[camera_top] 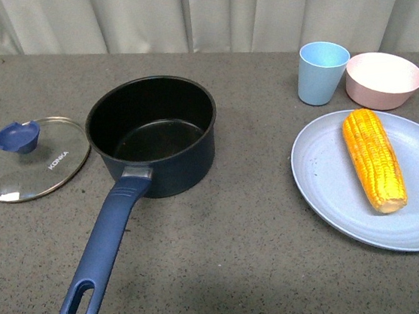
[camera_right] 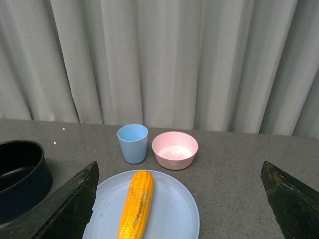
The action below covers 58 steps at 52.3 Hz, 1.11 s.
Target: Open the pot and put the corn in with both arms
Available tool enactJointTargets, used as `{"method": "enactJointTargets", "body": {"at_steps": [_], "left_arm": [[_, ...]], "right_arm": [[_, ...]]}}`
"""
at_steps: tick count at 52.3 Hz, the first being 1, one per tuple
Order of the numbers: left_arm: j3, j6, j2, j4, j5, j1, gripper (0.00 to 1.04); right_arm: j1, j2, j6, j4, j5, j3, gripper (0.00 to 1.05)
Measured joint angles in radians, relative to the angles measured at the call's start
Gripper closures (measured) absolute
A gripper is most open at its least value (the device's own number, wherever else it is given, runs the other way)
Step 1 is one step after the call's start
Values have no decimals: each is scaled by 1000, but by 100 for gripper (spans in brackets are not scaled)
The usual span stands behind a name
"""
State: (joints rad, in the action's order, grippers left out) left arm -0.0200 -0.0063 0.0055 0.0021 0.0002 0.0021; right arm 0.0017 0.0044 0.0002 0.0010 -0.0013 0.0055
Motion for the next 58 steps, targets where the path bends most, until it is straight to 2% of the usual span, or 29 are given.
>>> {"method": "enactJointTargets", "body": {"at_steps": [6, 12, 19, 23, 27, 40, 58], "left_arm": [[0, 0, 0, 0, -1, 0, 76], [0, 1, -1, -1, 0, 0, 51], [0, 1, -1, -1, 0, 0, 32], [0, 1, -1, -1, 0, 0, 19], [0, 1, -1, -1, 0, 0, 7], [0, 2, -1, -1, 0, 0, 7], [0, 2, -1, -1, 0, 0, 7]], "right_arm": [[11, 77, -59, -76, 108, 30, 9], [-40, 346, -31, 44, 67, 63, 9], [-31, 682, 26, 246, 14, 135, 9], [-14, 890, 55, 309, -5, 206, 9], [2, 1065, 81, 300, -32, 275, 9], [29, 1604, 187, 241, -2, 570, 9], [85, 1837, 183, 217, 11, 713, 9]]}}
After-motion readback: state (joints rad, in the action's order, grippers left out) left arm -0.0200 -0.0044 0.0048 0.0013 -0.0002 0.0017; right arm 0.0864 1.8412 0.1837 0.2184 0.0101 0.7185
